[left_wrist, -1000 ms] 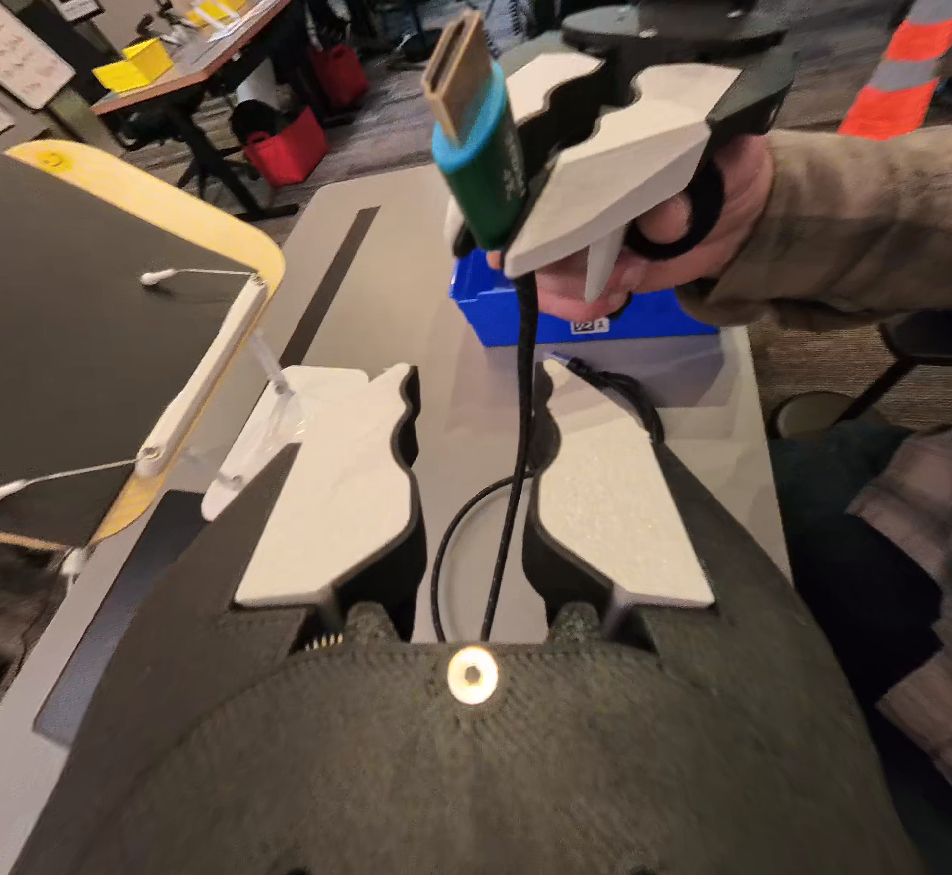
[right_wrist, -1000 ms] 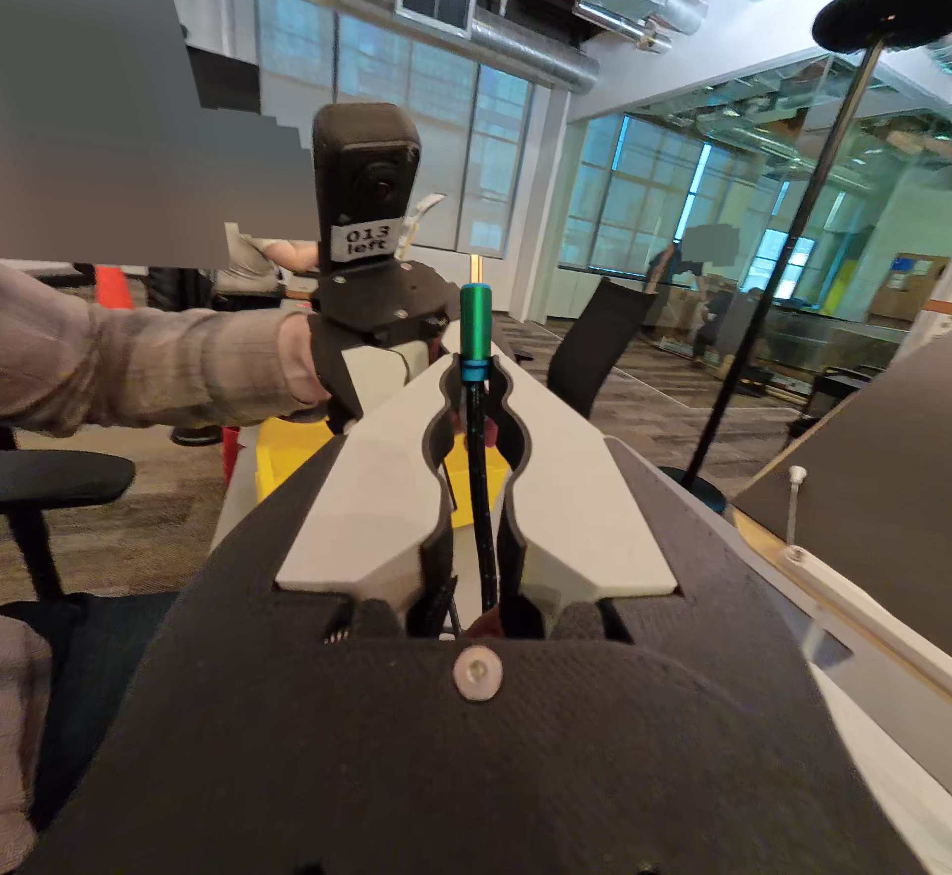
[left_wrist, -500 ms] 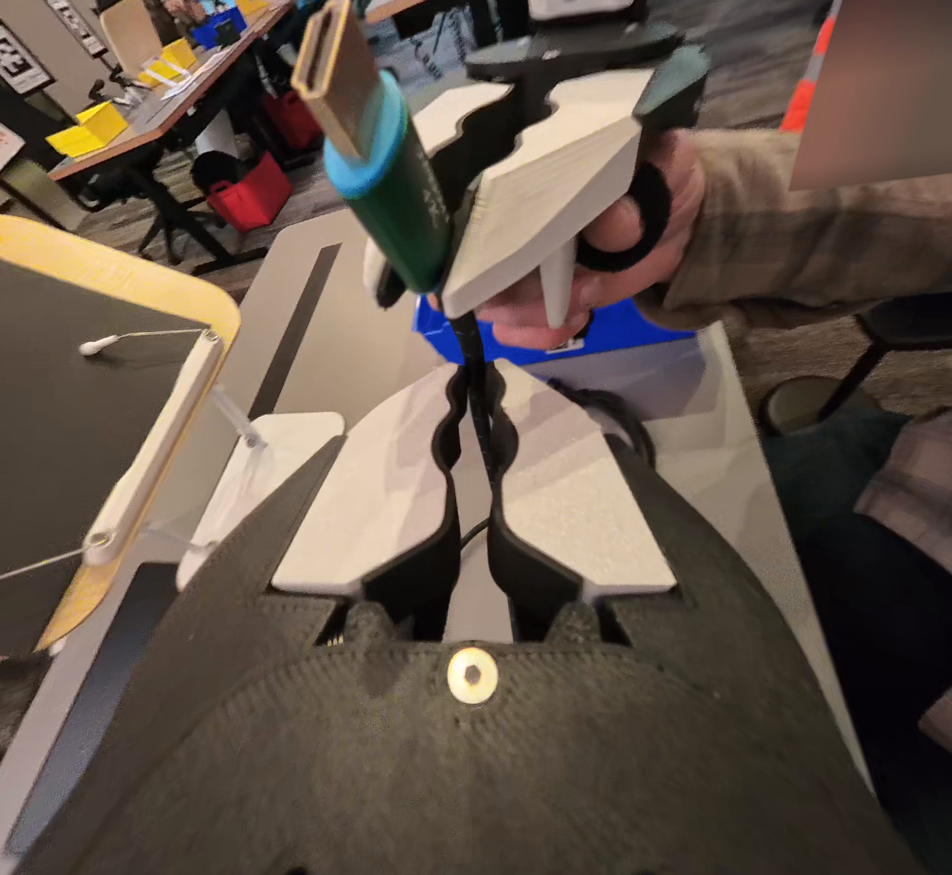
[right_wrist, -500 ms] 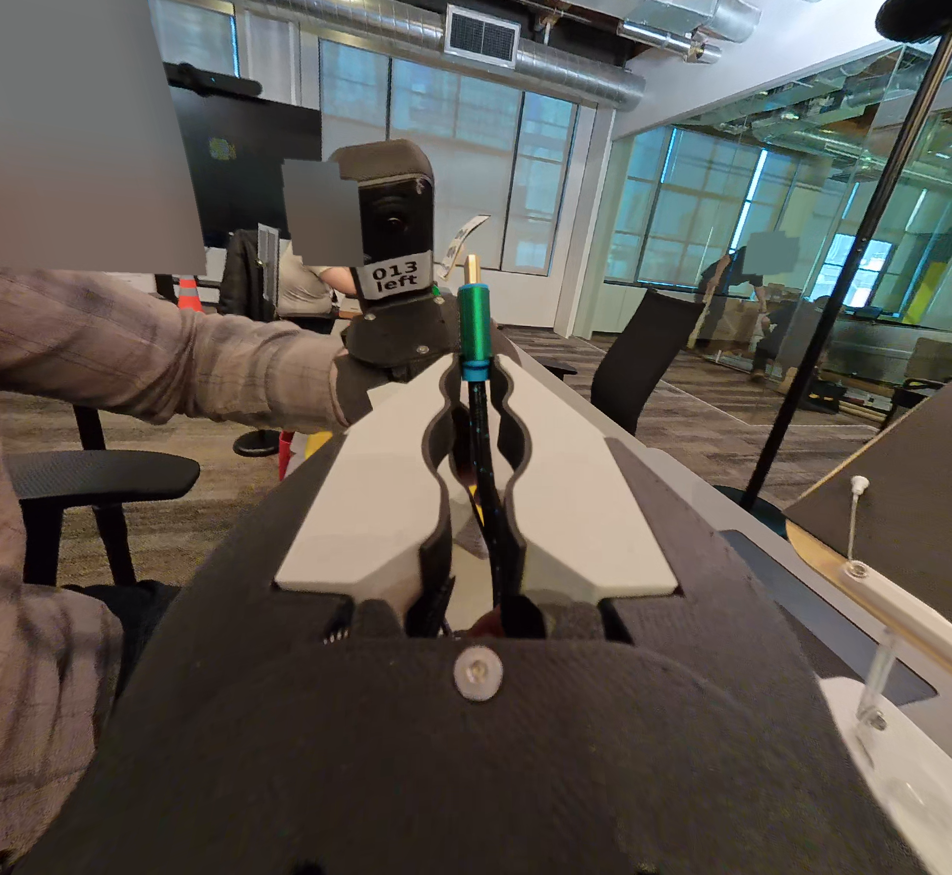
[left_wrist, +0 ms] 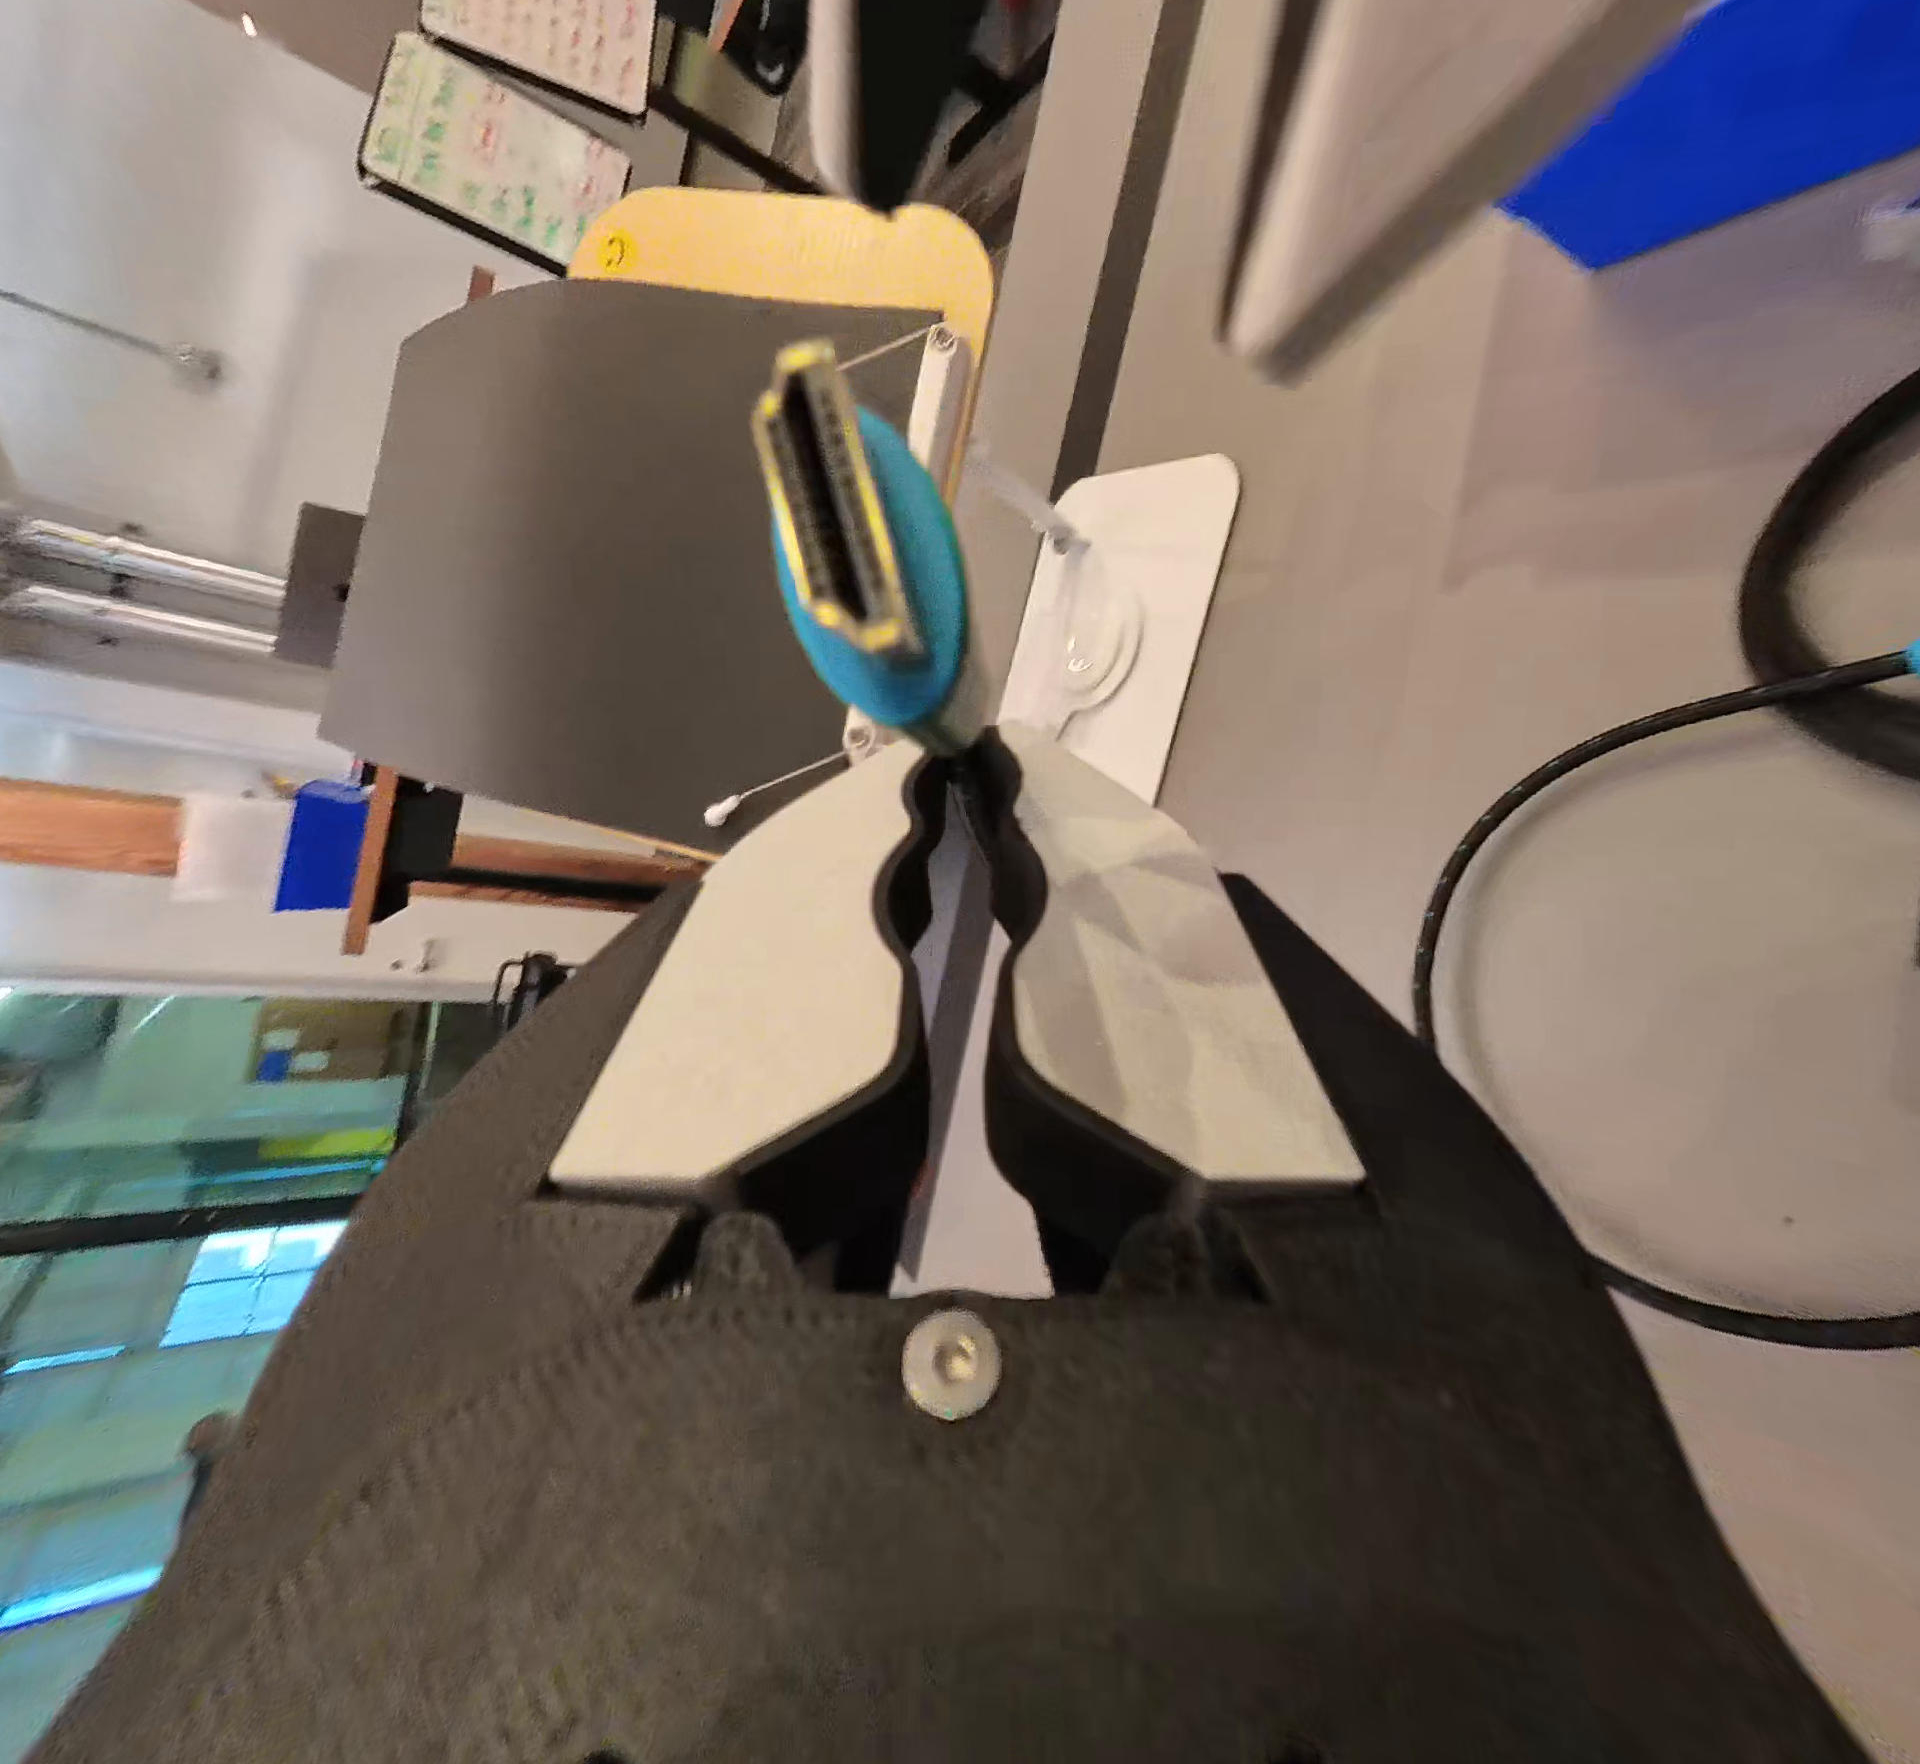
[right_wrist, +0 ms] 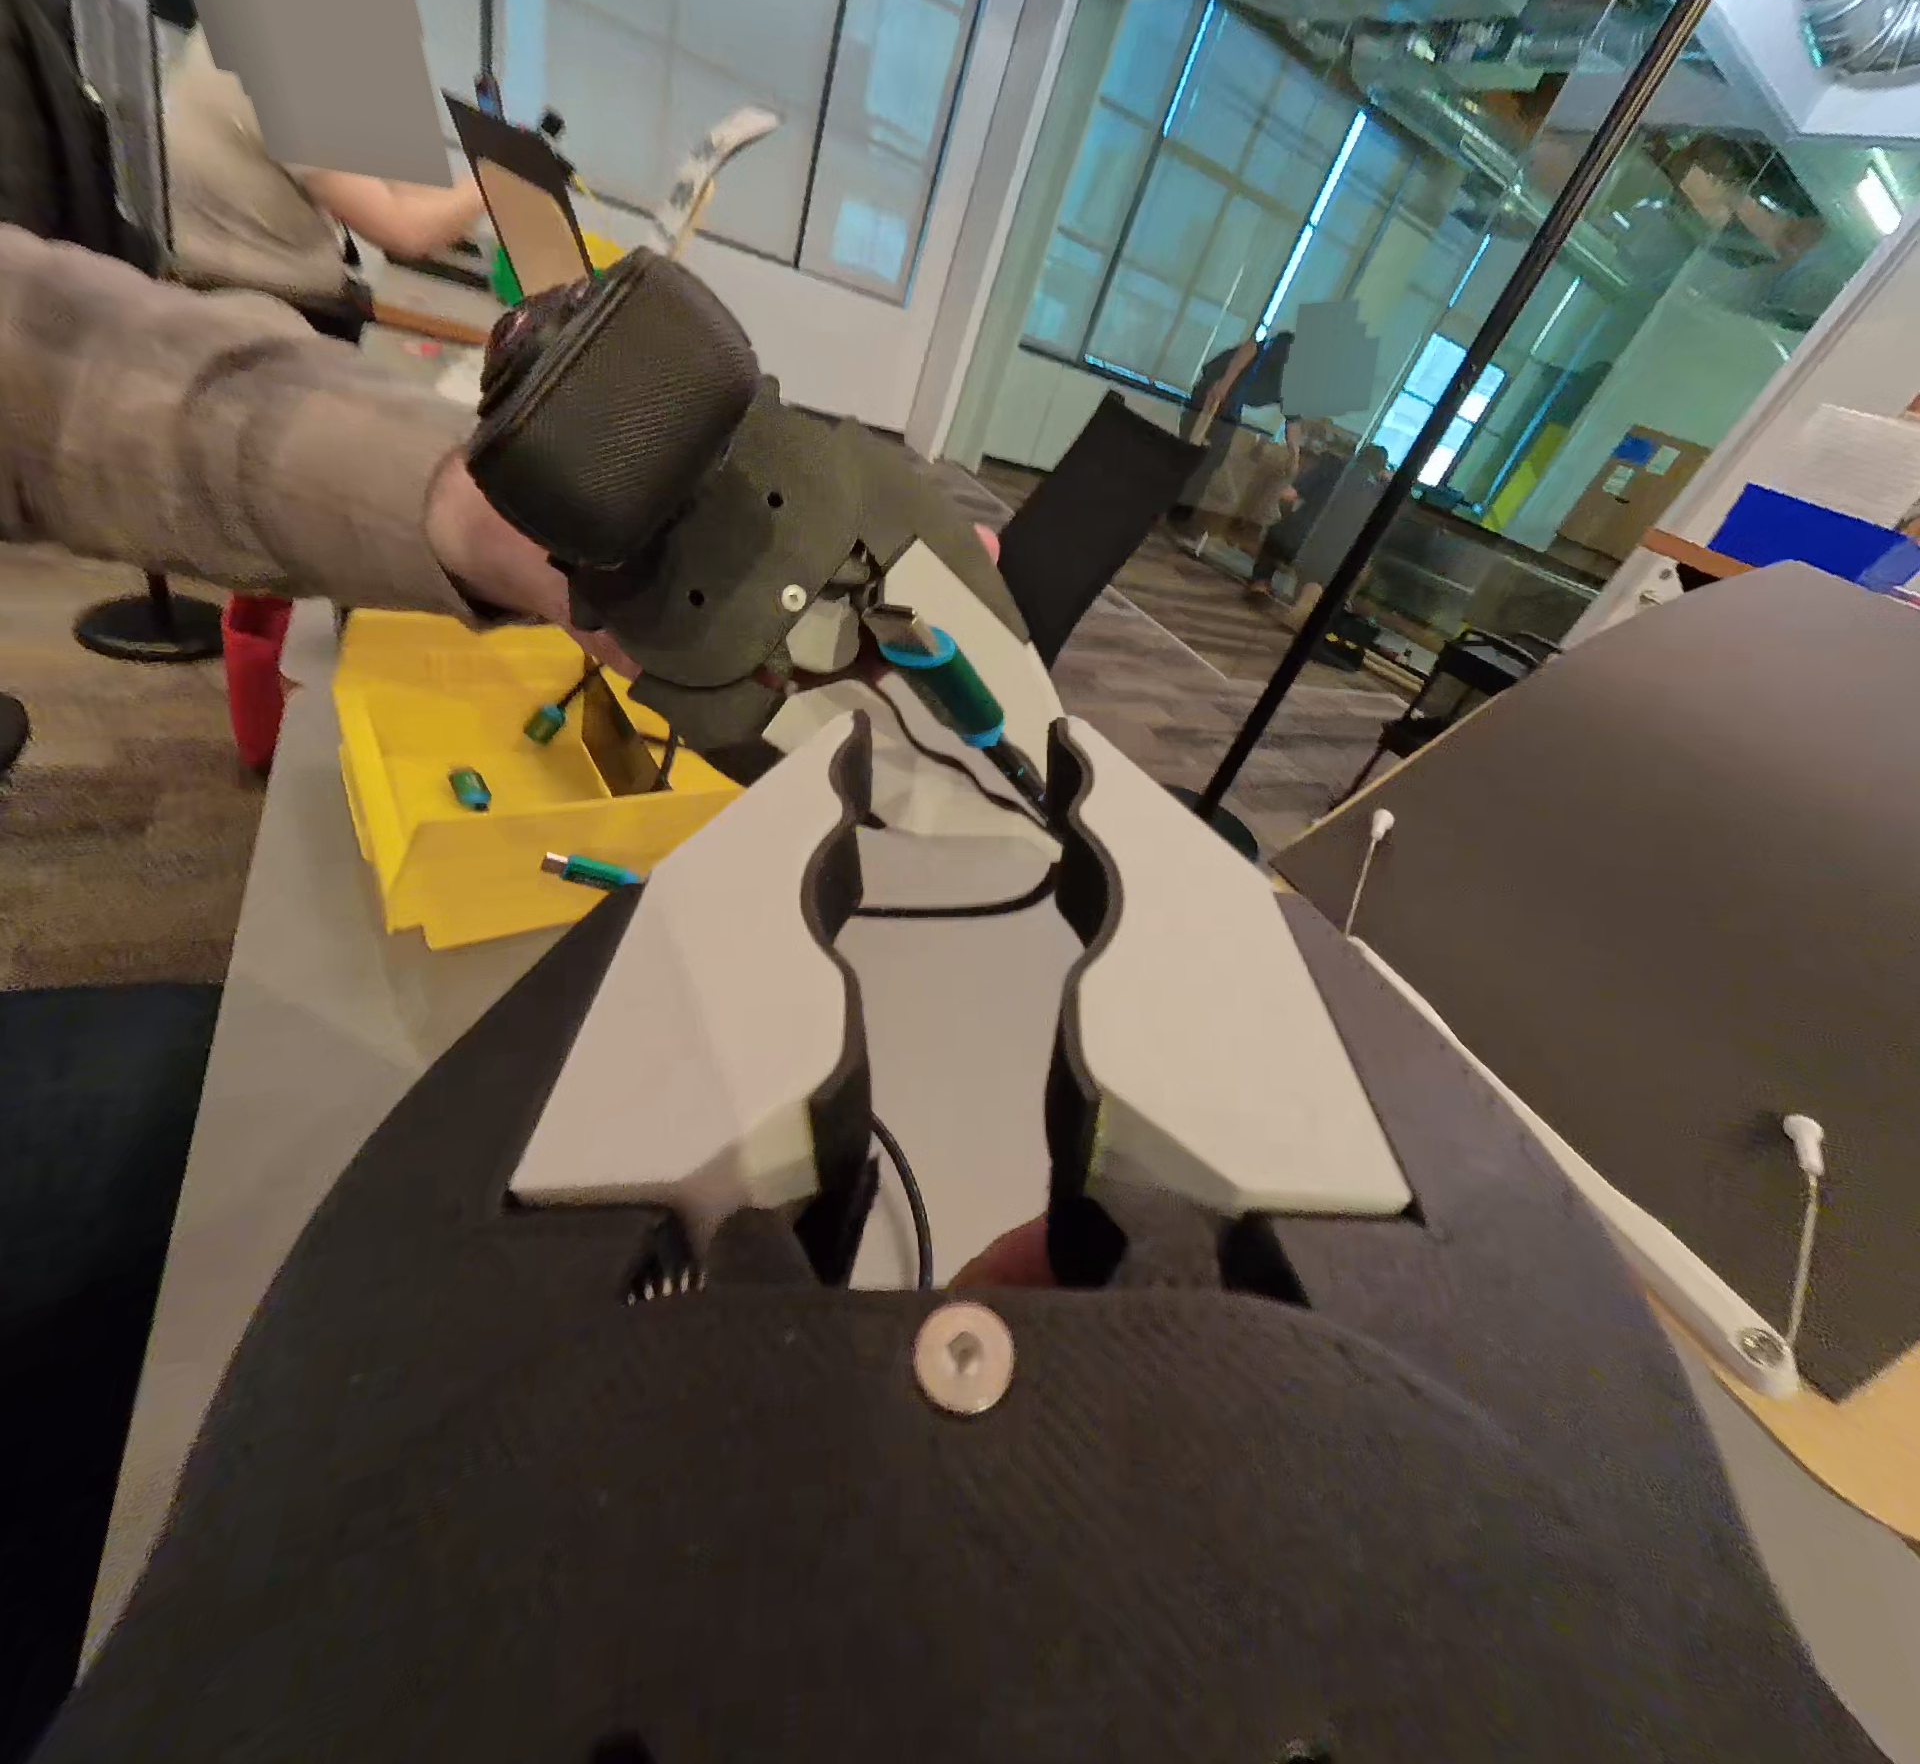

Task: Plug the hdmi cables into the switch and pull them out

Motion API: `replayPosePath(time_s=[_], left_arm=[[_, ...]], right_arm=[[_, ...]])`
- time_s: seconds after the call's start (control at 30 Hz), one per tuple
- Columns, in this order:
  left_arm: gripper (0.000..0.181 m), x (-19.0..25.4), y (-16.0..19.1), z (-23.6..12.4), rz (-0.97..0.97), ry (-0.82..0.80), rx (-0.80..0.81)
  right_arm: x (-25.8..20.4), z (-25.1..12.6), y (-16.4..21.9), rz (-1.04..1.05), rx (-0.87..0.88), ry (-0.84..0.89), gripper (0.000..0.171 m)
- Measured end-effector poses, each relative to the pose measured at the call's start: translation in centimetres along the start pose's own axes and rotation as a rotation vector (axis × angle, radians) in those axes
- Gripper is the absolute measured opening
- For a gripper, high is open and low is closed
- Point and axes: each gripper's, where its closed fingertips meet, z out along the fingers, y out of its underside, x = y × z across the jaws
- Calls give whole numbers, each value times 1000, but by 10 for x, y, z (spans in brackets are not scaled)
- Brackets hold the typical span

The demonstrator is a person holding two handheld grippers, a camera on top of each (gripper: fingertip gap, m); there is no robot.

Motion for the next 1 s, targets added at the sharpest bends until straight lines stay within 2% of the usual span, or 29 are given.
replayPosePath(time_s=[0.03, 0.17, 0.37, 0.47, 0.6, 0.73, 1.0], left_arm=[[6, -2, 3, 1, 11, -14, -23], [6, -5, 6, 3, 66, -49, -78], [6, 2, -4, 1, 109, -43, -73], [4, 3, -4, 2, 102, -36, -74], [6, 5, -9, 2, 105, -41, -63], [5, -1, -14, -3, 90, -63, -44], [5, -8, -16, -11, 134, -96, -52]], right_arm=[[1, 3, 4, -12, -25, 21, 31], [1, 16, 11, -41, -51, 89, 36], [-3, 34, 16, -66, -23, 165, 44], [1, 35, 12, -89, 8, 239, 39], [5, 30, 4, -147, 47, 318, 19], [15, 18, -3, -76, 113, 345, 18], [29, 2, 2, 162, 231, 243, 18]])
